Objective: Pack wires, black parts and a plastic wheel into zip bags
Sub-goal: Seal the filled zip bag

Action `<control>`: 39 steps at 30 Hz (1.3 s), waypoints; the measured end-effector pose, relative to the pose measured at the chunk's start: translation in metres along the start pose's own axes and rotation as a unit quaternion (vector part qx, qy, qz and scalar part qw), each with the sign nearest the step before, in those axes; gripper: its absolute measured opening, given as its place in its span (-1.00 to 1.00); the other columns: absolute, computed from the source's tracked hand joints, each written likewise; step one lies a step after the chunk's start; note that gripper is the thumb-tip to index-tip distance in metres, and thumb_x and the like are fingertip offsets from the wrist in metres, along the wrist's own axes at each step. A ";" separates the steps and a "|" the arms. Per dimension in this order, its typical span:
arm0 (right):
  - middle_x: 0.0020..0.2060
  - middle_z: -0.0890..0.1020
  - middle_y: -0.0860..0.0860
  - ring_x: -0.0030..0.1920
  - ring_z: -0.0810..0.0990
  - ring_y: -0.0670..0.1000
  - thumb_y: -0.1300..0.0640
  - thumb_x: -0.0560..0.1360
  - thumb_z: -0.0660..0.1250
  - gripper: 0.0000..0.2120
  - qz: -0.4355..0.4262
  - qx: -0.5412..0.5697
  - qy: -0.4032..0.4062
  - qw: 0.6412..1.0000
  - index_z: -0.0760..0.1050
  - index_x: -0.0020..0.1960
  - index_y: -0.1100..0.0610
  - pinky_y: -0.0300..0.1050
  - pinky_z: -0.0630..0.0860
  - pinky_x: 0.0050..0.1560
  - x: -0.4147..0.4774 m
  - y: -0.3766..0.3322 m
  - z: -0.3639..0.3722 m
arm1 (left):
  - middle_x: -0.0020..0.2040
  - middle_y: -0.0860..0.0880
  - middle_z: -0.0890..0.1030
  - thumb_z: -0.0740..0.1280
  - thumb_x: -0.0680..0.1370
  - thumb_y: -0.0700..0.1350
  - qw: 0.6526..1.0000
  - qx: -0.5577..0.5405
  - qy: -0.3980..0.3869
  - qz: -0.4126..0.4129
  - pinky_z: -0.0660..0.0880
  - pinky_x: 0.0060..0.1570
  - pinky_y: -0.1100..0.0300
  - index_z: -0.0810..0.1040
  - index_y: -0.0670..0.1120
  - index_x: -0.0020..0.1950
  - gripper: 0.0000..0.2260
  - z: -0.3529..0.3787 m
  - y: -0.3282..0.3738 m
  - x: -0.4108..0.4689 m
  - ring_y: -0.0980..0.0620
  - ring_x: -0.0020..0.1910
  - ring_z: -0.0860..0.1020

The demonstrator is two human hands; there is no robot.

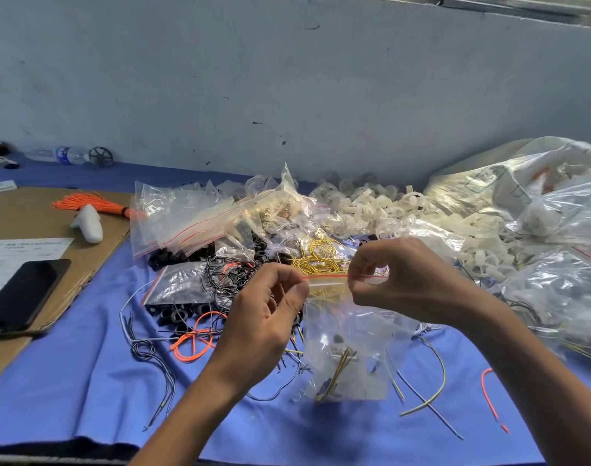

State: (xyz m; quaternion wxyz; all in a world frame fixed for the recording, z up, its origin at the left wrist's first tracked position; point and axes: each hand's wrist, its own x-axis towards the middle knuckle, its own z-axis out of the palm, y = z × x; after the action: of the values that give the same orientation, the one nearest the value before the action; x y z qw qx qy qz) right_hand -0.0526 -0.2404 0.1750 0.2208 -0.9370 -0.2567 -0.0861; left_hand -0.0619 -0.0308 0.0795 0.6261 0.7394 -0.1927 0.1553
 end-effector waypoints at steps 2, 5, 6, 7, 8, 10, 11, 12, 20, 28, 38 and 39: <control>-0.29 0.62 -0.27 -0.22 0.59 -0.20 -0.17 0.25 0.29 -0.90 0.003 0.004 0.012 1.000 0.53 -0.31 -0.19 -0.34 0.47 -0.20 -0.005 0.004 -0.002 | -0.22 -0.01 0.56 0.33 0.56 0.05 1.000 0.001 -0.004 -0.001 0.36 -0.33 0.35 0.54 0.10 -0.04 -0.94 -0.001 0.000 0.000 0.20 -0.37 0.39; -0.32 0.62 -0.26 -0.24 0.59 -0.18 -0.12 0.25 0.32 -0.94 0.007 0.014 0.036 0.999 0.54 -0.31 -0.19 -0.35 0.45 -0.21 -0.014 0.012 -0.005 | -0.24 -0.01 0.54 0.32 0.56 0.05 1.000 -0.007 -0.009 -0.005 0.34 -0.36 0.35 0.53 0.09 -0.04 -0.94 -0.004 -0.001 -0.001 0.19 -0.39 0.37; -0.33 0.62 -0.24 -0.25 0.59 -0.16 -0.10 0.25 0.34 -0.97 0.010 0.014 0.041 0.999 0.55 -0.31 -0.18 -0.34 0.46 -0.21 -0.017 0.014 -0.006 | -0.25 0.00 0.53 0.32 0.56 0.05 1.000 -0.009 -0.011 -0.007 0.33 -0.37 0.34 0.53 0.09 -0.04 -0.93 -0.005 -0.001 -0.001 0.19 -0.40 0.36; -0.33 0.62 -0.24 -0.25 0.59 -0.16 -0.07 0.26 0.36 -0.99 0.013 0.012 0.045 0.999 0.54 -0.32 -0.18 -0.32 0.46 -0.21 -0.020 0.017 -0.007 | -0.25 0.00 0.52 0.32 0.56 0.06 1.000 -0.008 -0.012 -0.009 0.33 -0.37 0.33 0.53 0.09 -0.04 -0.93 -0.006 -0.002 -0.001 0.19 -0.40 0.35; -0.33 0.62 -0.24 -0.24 0.59 -0.15 -0.04 0.26 0.38 -0.95 0.018 0.003 0.047 0.999 0.53 -0.33 -0.19 -0.31 0.46 -0.21 -0.022 0.019 -0.008 | -0.25 -0.01 0.53 0.32 0.56 0.06 1.000 -0.007 -0.012 -0.011 0.33 -0.37 0.33 0.54 0.09 -0.03 -0.92 -0.005 -0.002 -0.001 0.18 -0.40 0.35; -0.34 0.61 -0.24 -0.24 0.58 -0.16 -0.01 0.26 0.39 -0.90 0.027 -0.013 0.047 0.998 0.51 -0.33 -0.21 -0.34 0.44 -0.22 -0.026 0.023 -0.009 | -0.23 -0.01 0.54 0.32 0.56 0.06 1.000 -0.008 -0.010 -0.015 0.34 -0.36 0.32 0.54 0.09 -0.03 -0.92 -0.005 -0.002 -0.002 0.18 -0.39 0.36; -0.34 0.61 -0.24 -0.24 0.58 -0.17 0.01 0.26 0.41 -0.89 0.031 -0.013 0.054 0.998 0.52 -0.33 -0.20 -0.36 0.43 -0.22 -0.029 0.026 -0.010 | -0.22 -0.01 0.55 0.32 0.56 0.06 1.000 -0.006 -0.009 -0.015 0.35 -0.35 0.32 0.54 0.09 -0.04 -0.93 -0.004 -0.002 -0.002 0.18 -0.38 0.37; -0.34 0.62 -0.23 -0.25 0.57 -0.18 0.03 0.27 0.42 -0.89 0.036 -0.011 0.063 0.997 0.53 -0.32 -0.18 -0.38 0.43 -0.21 -0.031 0.028 -0.012 | -0.21 -0.02 0.55 0.32 0.55 0.05 1.000 -0.004 -0.005 -0.014 0.35 -0.35 0.32 0.54 0.10 -0.04 -0.94 -0.004 -0.002 -0.001 0.19 -0.38 0.37; -0.36 0.62 -0.20 -0.25 0.56 -0.14 0.12 0.29 0.45 -0.90 0.070 -0.033 0.082 0.994 0.59 -0.29 -0.07 -0.30 0.45 -0.20 -0.047 0.045 -0.019 | -0.23 0.04 0.56 0.34 0.60 -0.02 1.000 0.000 0.010 -0.013 0.33 -0.38 0.38 0.55 0.08 -0.06 -0.96 -0.011 -0.004 0.001 0.20 -0.38 0.40; -0.36 0.64 -0.05 -0.33 0.59 -0.02 0.20 0.36 0.51 -0.78 0.111 0.042 0.102 0.988 0.60 -0.28 -0.11 -0.13 0.55 -0.21 -0.060 0.067 -0.021 | -0.16 -0.06 0.57 0.33 0.55 0.04 1.000 -0.003 0.009 -0.027 0.46 -0.18 0.08 0.55 0.10 -0.04 -0.94 -0.009 0.000 0.002 -0.07 -0.19 0.51; 0.13 0.62 -0.17 0.18 0.57 -0.15 -0.07 0.48 0.45 -0.65 0.190 0.328 0.003 0.925 0.51 0.24 -0.16 -0.11 0.53 0.13 -0.094 0.057 0.086 | -0.24 0.17 0.55 0.27 0.59 -0.08 0.997 -0.066 -0.005 -0.045 0.46 -0.18 0.36 0.51 -0.04 0.00 -0.94 -0.001 0.000 0.003 0.19 -0.23 0.51; 0.04 0.64 -0.17 0.08 0.59 -0.15 0.00 0.54 0.40 -0.80 0.195 0.335 0.028 0.921 0.55 0.16 -0.09 -0.14 0.52 0.05 -0.096 0.055 0.098 | -0.23 0.15 0.57 0.28 0.57 -0.04 0.997 -0.070 -0.006 -0.041 0.47 -0.20 0.37 0.52 -0.01 -0.01 -0.92 0.000 -0.001 0.003 0.18 -0.23 0.53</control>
State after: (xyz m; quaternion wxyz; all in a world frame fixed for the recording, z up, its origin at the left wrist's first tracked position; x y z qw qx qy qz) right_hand -0.1011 -0.2805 0.0407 0.5413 -0.8370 -0.0767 0.0230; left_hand -0.0588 -0.0314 0.0800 0.6811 0.7018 -0.1765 0.1112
